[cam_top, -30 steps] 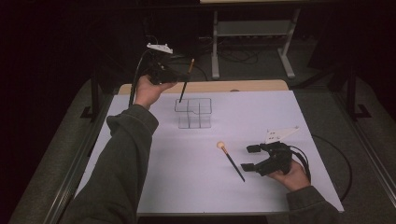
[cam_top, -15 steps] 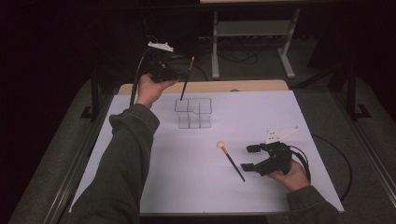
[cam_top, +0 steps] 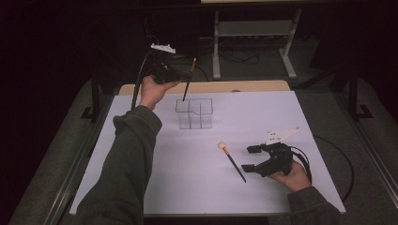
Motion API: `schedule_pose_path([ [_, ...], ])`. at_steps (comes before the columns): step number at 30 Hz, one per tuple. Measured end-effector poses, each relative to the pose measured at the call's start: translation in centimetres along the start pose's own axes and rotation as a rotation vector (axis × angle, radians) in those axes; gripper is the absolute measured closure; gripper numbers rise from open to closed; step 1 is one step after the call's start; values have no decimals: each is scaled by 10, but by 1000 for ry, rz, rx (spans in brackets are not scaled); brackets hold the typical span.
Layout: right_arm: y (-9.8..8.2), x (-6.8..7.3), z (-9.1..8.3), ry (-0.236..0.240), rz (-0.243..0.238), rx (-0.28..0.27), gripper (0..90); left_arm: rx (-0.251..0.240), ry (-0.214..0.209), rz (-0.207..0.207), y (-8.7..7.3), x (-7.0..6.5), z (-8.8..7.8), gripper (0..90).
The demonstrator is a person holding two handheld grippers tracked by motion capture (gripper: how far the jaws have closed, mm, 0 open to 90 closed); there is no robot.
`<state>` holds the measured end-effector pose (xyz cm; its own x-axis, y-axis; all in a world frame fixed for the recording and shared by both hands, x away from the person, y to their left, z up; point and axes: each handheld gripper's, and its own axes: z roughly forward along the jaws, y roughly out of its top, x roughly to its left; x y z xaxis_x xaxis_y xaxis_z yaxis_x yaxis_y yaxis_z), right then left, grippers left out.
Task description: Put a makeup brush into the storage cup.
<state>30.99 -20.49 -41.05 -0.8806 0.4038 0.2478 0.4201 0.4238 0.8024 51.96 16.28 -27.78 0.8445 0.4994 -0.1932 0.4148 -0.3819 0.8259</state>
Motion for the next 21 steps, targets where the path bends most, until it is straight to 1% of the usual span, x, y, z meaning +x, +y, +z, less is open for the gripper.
schedule_pose_path([
  [4,0,0,-1,0,-1,-5,186,16,4,4,-3,1,4,832],
  [6,0,0,-2,0,-2,-8,186,11,2,-6,-5,2,6,832],
  [11,0,0,-2,0,-3,-9,186,18,6,-25,-13,6,8,832],
  [13,0,0,-2,0,-2,-9,186,32,6,-24,-16,7,8,831],
  [14,0,0,-2,0,-2,-9,186,30,8,-25,-18,8,8,831],
  [16,0,1,-2,1,-1,-7,186,22,3,-35,-22,9,9,831],
  [17,0,1,-2,1,-2,-7,187,19,9,-43,-25,9,9,830],
  [18,0,0,-2,0,-3,-7,187,20,11,-43,-26,10,9,830],
  [19,0,0,-2,0,-3,-8,187,10,11,-58,-29,11,10,829],
  [21,0,0,-2,1,-4,-10,187,17,12,-66,-33,12,9,829],
])
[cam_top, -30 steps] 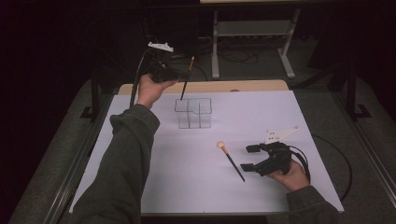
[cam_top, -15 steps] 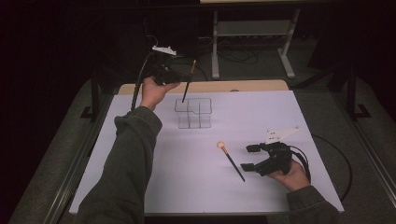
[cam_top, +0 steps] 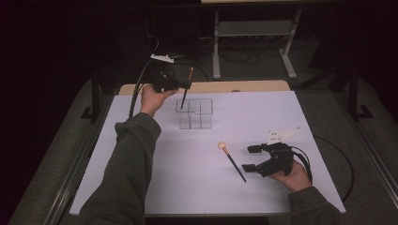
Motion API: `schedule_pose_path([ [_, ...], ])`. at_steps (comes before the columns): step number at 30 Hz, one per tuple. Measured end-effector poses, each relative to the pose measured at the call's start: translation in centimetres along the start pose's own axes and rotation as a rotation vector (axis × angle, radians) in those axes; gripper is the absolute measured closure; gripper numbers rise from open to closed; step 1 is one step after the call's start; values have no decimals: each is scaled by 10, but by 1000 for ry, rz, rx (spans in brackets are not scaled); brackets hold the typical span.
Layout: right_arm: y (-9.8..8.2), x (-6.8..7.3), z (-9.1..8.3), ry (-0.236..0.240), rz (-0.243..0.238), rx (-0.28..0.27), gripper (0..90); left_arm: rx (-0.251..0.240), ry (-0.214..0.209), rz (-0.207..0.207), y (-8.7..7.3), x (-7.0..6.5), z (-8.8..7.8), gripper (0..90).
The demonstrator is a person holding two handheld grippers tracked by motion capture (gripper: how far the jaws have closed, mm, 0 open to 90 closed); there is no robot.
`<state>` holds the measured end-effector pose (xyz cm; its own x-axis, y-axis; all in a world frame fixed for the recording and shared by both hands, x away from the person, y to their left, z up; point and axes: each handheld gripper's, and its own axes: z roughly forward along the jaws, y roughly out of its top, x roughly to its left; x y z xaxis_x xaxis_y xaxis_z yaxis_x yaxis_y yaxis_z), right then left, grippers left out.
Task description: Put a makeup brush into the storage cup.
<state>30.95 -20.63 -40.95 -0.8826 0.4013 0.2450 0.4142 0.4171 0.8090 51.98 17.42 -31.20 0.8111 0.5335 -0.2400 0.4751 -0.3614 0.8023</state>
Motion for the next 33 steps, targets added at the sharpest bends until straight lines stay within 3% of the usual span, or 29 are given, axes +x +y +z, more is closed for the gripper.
schedule_pose_path([
  [9,0,0,1,0,-1,3,187,-1,6,-19,-12,2,-2,827],
  [33,0,-1,0,-2,0,1,188,31,5,7,-30,-2,1,825],
])
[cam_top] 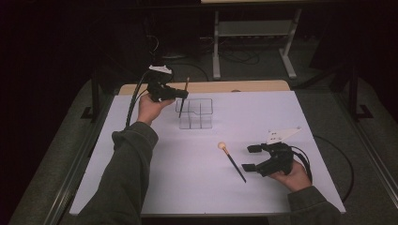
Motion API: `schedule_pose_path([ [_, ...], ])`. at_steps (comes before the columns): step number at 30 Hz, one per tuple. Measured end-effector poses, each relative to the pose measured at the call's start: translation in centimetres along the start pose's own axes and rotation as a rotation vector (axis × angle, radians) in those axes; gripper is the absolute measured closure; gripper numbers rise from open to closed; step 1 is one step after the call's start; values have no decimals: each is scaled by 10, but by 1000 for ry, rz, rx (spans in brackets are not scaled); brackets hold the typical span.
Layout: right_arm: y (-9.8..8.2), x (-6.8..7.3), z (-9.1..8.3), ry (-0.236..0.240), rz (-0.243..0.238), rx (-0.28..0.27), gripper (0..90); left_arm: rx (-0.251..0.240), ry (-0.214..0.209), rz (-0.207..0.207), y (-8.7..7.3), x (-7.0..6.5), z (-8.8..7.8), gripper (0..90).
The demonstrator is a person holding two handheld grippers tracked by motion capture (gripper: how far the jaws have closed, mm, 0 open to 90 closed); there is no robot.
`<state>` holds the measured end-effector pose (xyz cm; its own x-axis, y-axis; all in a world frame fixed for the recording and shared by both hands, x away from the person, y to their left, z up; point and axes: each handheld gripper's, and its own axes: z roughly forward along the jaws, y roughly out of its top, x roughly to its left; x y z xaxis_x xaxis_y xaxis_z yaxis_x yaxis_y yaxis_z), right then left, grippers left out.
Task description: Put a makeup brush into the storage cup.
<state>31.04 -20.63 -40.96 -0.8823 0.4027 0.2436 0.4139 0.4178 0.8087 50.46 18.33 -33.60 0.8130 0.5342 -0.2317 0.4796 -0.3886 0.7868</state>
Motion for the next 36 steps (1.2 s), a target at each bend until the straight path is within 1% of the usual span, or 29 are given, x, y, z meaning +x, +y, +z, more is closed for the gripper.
schedule_pose_path([
  [2,0,0,0,0,-1,1,188,12,2,5,-1,0,0,825],
  [4,0,0,1,2,1,5,188,8,5,0,-2,-1,0,825],
  [5,0,0,1,2,1,4,188,12,4,6,-3,0,0,825],
  [6,0,1,2,3,-4,4,188,11,4,-1,-4,0,0,825],
  [8,0,0,2,4,-7,5,188,16,7,1,-5,0,1,826],
  [13,0,0,2,7,-8,6,188,41,14,8,-9,1,4,826],
  [18,1,1,3,11,-7,12,188,50,12,9,-10,0,7,827],
  [20,1,1,3,12,-6,13,187,58,11,21,-10,1,8,828],
  [27,1,1,3,13,-7,14,187,74,14,37,-12,0,10,825],
  [30,1,1,3,14,-7,14,187,83,16,30,-13,0,12,827],
  [36,1,0,3,13,-8,7,187,92,20,38,-13,-1,13,827],
])
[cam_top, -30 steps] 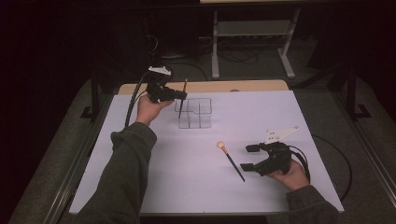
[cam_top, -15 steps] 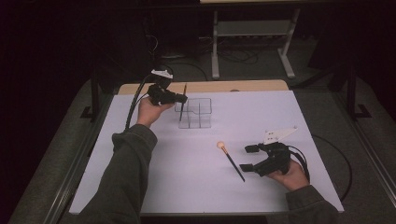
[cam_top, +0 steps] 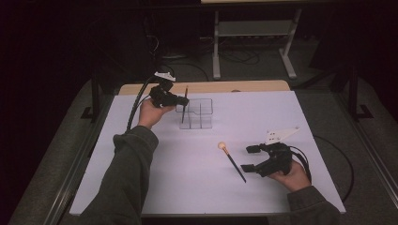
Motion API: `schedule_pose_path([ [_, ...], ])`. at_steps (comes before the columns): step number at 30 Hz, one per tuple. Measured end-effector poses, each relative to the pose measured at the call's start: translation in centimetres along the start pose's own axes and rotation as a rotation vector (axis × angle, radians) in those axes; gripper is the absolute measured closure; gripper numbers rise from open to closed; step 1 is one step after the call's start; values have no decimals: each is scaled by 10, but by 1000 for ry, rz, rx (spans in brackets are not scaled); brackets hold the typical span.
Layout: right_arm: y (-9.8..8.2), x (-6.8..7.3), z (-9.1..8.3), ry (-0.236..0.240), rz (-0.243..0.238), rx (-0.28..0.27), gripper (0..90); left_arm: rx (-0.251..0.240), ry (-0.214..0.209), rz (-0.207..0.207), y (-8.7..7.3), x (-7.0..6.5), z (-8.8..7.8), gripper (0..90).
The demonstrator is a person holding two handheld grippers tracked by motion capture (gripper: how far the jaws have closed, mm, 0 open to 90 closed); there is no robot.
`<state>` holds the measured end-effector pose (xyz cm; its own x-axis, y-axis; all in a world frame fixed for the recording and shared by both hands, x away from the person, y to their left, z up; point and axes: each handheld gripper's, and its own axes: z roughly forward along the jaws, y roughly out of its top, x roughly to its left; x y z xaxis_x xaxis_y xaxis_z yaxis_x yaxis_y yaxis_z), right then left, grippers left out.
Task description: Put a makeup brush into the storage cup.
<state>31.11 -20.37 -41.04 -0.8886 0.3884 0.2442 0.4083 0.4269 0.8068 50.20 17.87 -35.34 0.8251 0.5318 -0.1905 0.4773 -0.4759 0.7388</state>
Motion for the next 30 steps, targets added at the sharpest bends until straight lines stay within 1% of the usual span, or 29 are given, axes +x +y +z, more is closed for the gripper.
schedule_pose_path([
  [7,0,0,0,0,-2,-4,187,8,3,-3,0,-2,1,824],
  [9,0,0,0,1,-2,-2,187,16,1,14,0,-1,1,824],
  [13,0,0,0,2,-3,0,187,18,6,7,0,-3,1,825],
  [16,0,0,0,1,-3,0,186,20,-2,5,0,-2,0,820],
  [17,0,1,0,1,-3,1,186,23,-5,-1,0,-2,1,814],
  [18,0,1,0,1,-3,1,186,26,-2,-6,0,-1,1,768],
  [19,0,0,0,1,-2,0,185,27,-3,-5,0,-1,0,750],
  [21,0,0,0,1,-3,0,185,16,-5,-20,0,0,-1,739],
  [25,0,0,0,4,-3,-1,185,15,-2,-22,0,0,-4,724],
  [30,0,0,1,0,-3,1,184,-4,-4,-30,1,-3,-9,724],
])
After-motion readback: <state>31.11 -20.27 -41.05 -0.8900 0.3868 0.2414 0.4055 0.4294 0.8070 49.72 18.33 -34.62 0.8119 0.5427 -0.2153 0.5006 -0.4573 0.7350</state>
